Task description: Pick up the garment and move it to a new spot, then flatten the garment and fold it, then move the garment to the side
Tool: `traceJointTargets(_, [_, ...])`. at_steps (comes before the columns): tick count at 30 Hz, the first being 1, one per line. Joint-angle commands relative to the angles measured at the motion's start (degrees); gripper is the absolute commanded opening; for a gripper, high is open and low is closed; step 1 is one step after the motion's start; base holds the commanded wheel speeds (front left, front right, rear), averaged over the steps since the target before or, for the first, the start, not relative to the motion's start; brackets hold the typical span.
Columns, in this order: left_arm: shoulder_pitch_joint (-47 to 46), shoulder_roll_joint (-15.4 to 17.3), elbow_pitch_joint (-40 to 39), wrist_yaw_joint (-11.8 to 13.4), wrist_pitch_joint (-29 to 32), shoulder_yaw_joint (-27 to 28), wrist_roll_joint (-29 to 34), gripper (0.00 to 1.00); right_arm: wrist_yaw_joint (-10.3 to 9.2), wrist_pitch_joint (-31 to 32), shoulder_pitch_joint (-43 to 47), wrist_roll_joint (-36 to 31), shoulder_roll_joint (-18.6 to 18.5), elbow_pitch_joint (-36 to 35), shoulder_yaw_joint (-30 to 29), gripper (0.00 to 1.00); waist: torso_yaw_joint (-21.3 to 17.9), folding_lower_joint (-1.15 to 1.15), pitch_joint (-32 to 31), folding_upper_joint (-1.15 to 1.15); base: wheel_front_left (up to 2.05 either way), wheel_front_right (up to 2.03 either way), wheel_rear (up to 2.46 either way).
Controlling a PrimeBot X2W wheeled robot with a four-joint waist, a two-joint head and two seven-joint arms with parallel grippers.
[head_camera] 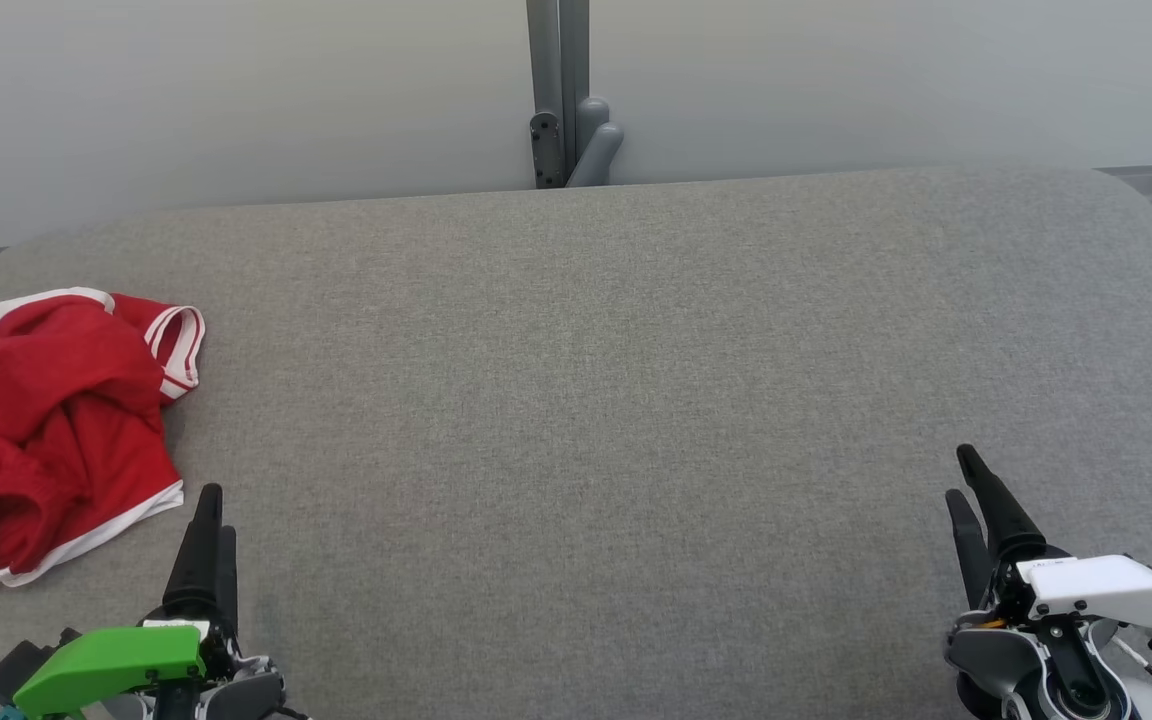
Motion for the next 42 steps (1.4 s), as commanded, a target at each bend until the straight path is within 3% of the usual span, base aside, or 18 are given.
traceJointTargets(1, [-1.3,0.6,-0.8,-0.1,-0.6,0.0,1.7,1.00,0.01,-0.7,-1.4,-1.5,-1.0,-1.1,0.6,1.00,0.0,0.00,0.0,0.00,0.00,0.00,0.00])
traceJointTargets(25, [-0.1,0.8,-0.3,0.3,-6.6,-1.7,33.4,1.00,0.02,-7.0,-1.3,-28.6,-2.6,-1.5,4.1,1.00,-0.5,0.00,0.1,0.00,0.00,0.00,0.00])
traceJointTargets(42, [0.7,0.8,-0.2,1.4,-9.7,-2.4,47.2,1.00,0.03,-10.2,-1.1,-40.4,-3.7,-1.6,7.0,1.00,-0.7,0.00,0.2,0.00,0.00,0.00,0.00])
